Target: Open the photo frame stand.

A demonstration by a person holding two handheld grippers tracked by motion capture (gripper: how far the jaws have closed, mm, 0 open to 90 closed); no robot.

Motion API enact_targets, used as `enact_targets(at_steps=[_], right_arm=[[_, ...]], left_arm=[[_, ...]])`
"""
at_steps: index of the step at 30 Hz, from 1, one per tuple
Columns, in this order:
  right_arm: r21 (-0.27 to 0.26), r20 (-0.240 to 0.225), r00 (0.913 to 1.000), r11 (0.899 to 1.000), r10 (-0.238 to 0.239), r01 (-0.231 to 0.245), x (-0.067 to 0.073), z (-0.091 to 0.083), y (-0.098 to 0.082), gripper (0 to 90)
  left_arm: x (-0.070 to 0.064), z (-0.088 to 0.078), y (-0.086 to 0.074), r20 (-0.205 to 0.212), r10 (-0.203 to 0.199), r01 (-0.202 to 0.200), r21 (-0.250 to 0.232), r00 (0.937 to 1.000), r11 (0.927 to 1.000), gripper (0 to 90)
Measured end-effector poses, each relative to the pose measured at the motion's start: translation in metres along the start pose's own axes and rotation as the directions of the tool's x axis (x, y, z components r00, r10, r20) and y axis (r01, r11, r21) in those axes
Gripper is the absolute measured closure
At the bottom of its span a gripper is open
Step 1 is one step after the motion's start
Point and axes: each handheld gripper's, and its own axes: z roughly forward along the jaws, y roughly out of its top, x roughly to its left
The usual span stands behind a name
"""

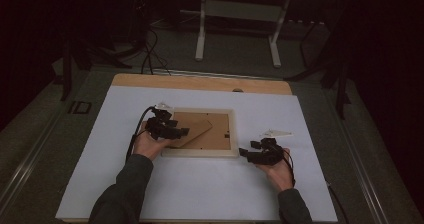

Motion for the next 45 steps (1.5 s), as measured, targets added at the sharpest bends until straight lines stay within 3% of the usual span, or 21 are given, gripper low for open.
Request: enact_targets(at_steps=[5,10,21,25,45], right_arm=[[-0.002,-0.001,1.0,1.0,-0.002,0.002,-0.001,0.0,0.0,35.7],[-0.003,-0.004,1.0,1.0,-0.002,0.002,-0.001,-0.001,0.0,36.1],[-0.001,-0.008,1.0,1.0,-0.003,0.003,-0.001,-0.001,0.0,36.2],[-0.001,-0.008,1.0,1.0,-0.001,0.001,-0.002,-0.001,0.0,36.5],[0.004,-0.016,0.9999,1.0,-0.006,0.006,-0.001,0.001,-0.001,37.3]], left_arm=[[0.001,0.005,-0.001,0.024,-0.003,0.003,0.019,0.9997,0.9998,36.2],[0.006,0.012,-0.002,0.075,-0.026,0.023,0.035,0.9969,0.9991,32.7],[0.008,0.02,-0.004,0.099,-0.019,0.011,0.072,0.9949,0.9974,32.8],[0.009,0.023,-0.005,0.128,-0.023,0.014,0.076,0.9916,0.997,32.8],[0.012,0.034,-0.009,0.147,-0.022,0.002,0.138,0.9889,0.9904,38.2]])
